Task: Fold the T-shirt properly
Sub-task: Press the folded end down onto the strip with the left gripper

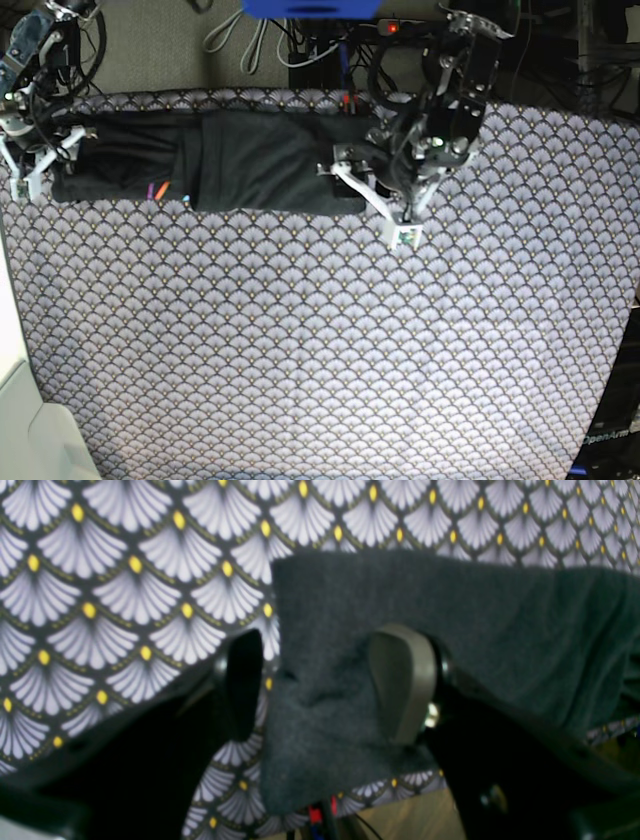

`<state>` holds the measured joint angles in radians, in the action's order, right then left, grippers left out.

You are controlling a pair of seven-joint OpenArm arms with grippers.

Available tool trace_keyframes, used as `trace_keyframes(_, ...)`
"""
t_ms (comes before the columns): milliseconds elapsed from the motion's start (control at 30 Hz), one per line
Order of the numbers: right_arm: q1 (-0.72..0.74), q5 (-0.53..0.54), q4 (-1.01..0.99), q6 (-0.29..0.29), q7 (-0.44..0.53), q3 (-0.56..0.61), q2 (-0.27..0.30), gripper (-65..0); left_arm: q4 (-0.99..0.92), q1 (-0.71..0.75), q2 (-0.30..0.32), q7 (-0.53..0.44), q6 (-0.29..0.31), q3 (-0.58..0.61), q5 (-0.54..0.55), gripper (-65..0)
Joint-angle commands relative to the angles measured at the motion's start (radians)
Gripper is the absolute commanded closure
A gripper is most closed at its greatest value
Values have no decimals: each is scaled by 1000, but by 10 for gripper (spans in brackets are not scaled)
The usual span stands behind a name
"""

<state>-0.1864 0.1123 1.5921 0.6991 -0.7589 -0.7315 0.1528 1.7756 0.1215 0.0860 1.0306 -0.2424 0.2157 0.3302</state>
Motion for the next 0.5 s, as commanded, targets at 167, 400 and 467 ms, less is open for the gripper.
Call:
trace_keyframes(167, 31, 8, 14, -1, 19, -10, 18, -372, 19, -12, -4, -11, 2, -2, 5, -367)
trace_keyframes(400, 34, 11, 1, -1, 19, -7, 15, -373, 14, -13, -2, -13, 2, -2, 5, -367)
trace_keyframes(467, 35, 11, -20, -1, 19, -7, 17, -373, 14, -13, -2, -13, 2, -2, 5, -367)
